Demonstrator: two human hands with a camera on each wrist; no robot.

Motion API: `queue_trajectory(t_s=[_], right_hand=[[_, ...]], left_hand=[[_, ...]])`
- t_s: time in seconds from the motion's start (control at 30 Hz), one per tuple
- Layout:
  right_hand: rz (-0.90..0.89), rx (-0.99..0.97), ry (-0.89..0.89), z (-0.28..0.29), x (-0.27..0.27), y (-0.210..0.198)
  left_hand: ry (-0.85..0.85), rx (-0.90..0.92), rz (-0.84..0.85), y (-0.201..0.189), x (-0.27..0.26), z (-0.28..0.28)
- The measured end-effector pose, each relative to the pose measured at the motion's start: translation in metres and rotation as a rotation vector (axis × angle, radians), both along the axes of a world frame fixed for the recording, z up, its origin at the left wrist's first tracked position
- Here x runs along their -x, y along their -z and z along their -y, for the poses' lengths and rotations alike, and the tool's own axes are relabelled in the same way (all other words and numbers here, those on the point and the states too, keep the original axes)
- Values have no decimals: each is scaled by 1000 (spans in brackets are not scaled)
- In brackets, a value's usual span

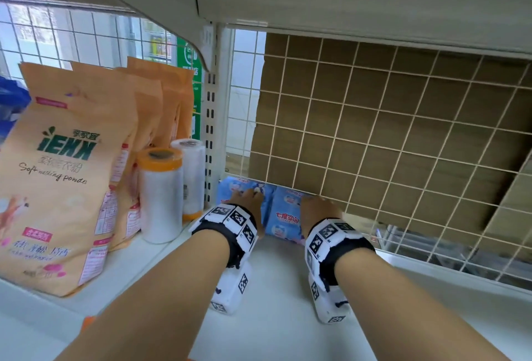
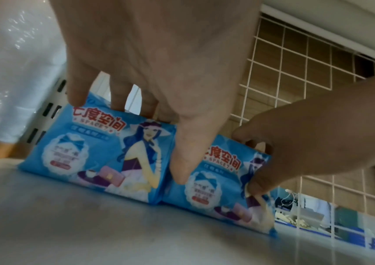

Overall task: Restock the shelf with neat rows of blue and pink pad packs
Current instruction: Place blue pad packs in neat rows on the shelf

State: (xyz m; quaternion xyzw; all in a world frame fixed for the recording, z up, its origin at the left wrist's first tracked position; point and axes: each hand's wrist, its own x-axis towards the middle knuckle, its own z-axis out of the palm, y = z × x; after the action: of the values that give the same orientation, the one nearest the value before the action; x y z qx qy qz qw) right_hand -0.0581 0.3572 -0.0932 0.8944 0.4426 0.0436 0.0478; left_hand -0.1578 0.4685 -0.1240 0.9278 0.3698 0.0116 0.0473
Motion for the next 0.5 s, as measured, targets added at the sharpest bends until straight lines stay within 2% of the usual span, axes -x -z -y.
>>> queue_trajectory(t_s=[0.1, 0.17, 0.27, 0.33, 0.4, 0.5], right_hand=[[-12, 19, 11, 3, -1, 1], [-74, 16, 29, 10, -2, -2], [-234, -37, 88, 29, -3, -6], [-254, -89, 92, 44, 5, -10], [-290, -213, 28, 63, 20, -17], [-393, -464, -157, 100, 58, -29]], left_hand=[[50, 81, 43, -3, 11, 2], [55, 190, 150, -7, 22, 5], [93, 222, 295, -18, 40, 18], [142, 281, 384, -24, 56, 32], [135, 279, 440, -29, 73, 51], [82, 316, 636, -27, 107, 91]])
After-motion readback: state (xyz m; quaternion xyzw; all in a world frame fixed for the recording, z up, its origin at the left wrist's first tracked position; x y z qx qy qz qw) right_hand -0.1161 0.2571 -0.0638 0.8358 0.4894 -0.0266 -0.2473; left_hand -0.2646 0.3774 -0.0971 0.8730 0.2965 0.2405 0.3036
